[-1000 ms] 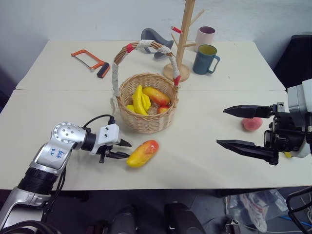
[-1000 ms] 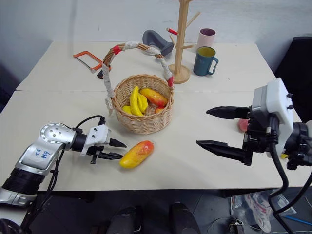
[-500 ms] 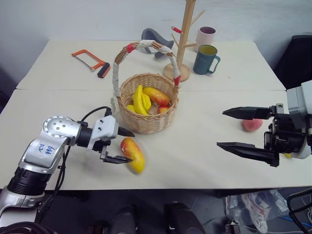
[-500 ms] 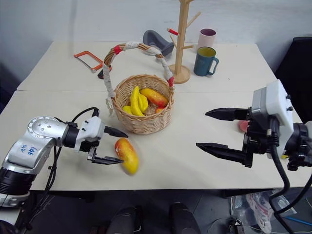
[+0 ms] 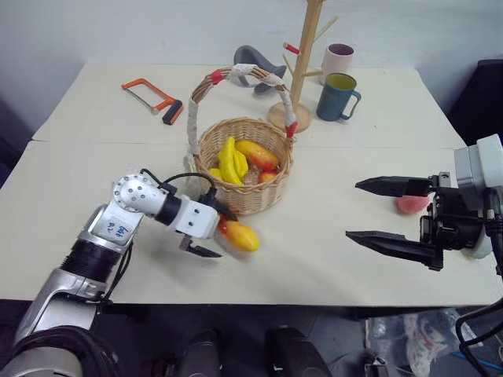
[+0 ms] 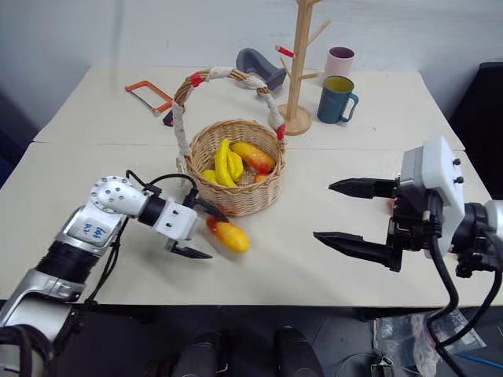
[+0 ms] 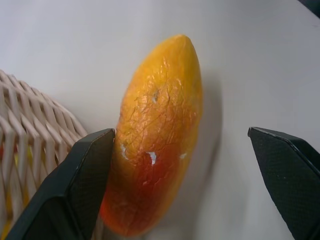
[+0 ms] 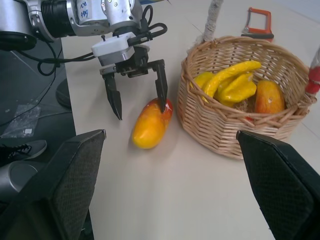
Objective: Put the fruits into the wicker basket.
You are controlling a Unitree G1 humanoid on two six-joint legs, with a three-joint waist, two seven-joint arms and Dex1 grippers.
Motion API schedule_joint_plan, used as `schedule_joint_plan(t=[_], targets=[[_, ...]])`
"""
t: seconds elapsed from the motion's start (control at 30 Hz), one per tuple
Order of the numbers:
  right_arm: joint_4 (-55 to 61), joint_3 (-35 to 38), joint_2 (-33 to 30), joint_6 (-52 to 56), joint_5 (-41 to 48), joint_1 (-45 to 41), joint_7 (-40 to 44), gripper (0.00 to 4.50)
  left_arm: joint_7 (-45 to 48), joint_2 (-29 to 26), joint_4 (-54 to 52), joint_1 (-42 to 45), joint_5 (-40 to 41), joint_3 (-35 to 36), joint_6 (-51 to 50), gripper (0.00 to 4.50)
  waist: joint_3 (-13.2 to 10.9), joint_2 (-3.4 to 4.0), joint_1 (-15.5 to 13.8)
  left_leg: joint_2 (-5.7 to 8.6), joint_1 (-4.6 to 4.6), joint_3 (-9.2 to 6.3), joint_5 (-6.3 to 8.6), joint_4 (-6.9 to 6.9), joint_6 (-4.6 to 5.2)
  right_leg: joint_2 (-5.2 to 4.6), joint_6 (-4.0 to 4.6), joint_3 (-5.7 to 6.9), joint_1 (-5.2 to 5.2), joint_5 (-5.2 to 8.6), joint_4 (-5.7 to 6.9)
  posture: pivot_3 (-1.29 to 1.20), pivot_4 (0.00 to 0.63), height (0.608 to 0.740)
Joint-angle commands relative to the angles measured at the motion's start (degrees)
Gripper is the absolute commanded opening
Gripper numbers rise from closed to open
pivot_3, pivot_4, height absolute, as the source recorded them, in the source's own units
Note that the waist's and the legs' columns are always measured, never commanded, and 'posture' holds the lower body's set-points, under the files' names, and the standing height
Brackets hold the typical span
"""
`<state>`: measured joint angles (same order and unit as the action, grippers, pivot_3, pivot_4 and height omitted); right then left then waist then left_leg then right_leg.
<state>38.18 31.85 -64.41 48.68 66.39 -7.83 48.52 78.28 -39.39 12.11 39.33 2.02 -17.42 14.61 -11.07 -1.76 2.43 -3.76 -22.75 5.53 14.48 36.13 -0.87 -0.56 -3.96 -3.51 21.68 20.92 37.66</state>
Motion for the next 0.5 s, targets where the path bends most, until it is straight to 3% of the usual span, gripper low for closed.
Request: schedule_joint_plan(t=[0.03, 0.23, 0.5], targets=[[1.77, 2.75, 0.65, -1.1, 0.37, 0.74, -0.41, 4.35, -1.02, 0.44, 1.09, 0.29, -1.0, -0.07, 1.4, 4.48, 0.0, 0.0, 0.11, -0.01, 0.0, -0.01, 0.0, -0.01, 0.0, 0.02, 0.0, 0.01, 0.01, 0.0, 0.0, 0.0, 0.15, 0.74], [2.36, 3.16, 0.87, -1.47, 0.65, 1.58, -0.84, 4.35, -3.58, 1.89, 1.88, 0.24, -2.29, -0.21, 1.19, 4.48, 0.0, 0.0, 0.0, -0.01, 0.0, -0.02, -0.02, 0.08, -0.02, 0.01, -0.02, 0.02, -0.01, 0.0, 0.05, 0.0, 0.15, 0.74], [1.64, 2.75, 0.2, -1.94, 0.32, 1.13, -0.13, 4.35, -4.35, 1.73, 1.69, -0.12, -3.04, -0.09, 0.56, 2.22, 0.01, 0.01, -0.07, 0.0, 0.06, -0.03, -0.02, 0.12, -0.02, 0.0, -0.07, 0.02, -0.08, -0.04, 0.12, 0.0, 0.15, 0.74]])
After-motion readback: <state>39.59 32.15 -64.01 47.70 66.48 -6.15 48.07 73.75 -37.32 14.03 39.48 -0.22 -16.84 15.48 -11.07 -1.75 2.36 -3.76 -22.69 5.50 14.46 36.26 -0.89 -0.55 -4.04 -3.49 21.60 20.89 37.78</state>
